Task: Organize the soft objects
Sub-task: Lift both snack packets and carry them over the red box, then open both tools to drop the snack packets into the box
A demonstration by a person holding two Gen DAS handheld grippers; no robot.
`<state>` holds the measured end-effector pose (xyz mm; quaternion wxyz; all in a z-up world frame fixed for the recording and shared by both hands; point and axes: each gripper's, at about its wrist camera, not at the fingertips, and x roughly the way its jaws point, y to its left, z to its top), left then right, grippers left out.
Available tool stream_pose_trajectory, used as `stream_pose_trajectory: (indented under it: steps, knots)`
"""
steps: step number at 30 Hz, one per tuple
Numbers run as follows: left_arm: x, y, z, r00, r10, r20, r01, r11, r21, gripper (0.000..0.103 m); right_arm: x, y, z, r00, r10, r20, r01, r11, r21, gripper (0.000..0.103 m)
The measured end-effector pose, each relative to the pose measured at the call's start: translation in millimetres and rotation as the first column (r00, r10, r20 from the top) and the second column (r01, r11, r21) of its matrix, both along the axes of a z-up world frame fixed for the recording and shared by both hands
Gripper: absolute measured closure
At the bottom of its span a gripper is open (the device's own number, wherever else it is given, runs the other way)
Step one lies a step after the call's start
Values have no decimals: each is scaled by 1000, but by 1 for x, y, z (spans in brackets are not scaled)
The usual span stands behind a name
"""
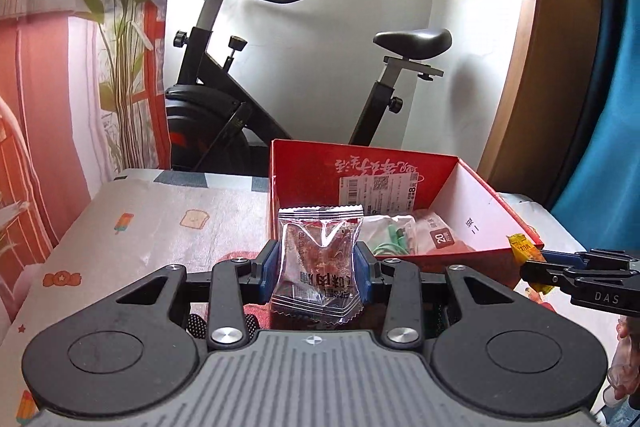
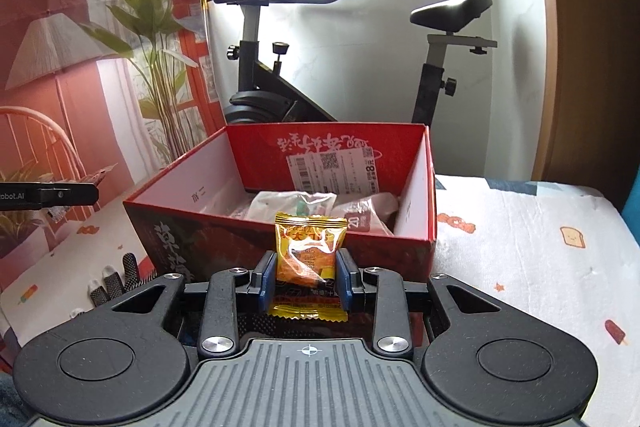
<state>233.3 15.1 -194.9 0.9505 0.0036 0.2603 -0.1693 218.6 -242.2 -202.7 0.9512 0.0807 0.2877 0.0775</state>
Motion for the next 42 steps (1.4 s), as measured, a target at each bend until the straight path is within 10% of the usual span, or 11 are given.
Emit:
stream_pose_trajectory:
  steps: [25, 38, 42]
  knots:
    - [105, -59, -30, 988, -54, -143, 74, 988, 138, 60, 121, -14, -18, 981, -84, -175, 72, 995, -75, 74]
    - [97, -52, -18, 986, -98, -137, 112, 989, 99, 31, 115, -16, -10, 983, -75, -165, 68, 997, -48, 54]
    - [76, -42, -6, 989, -108, -102, 115, 991, 63, 8, 102, -15, 0, 989, -71, -127, 68, 997, -30, 34]
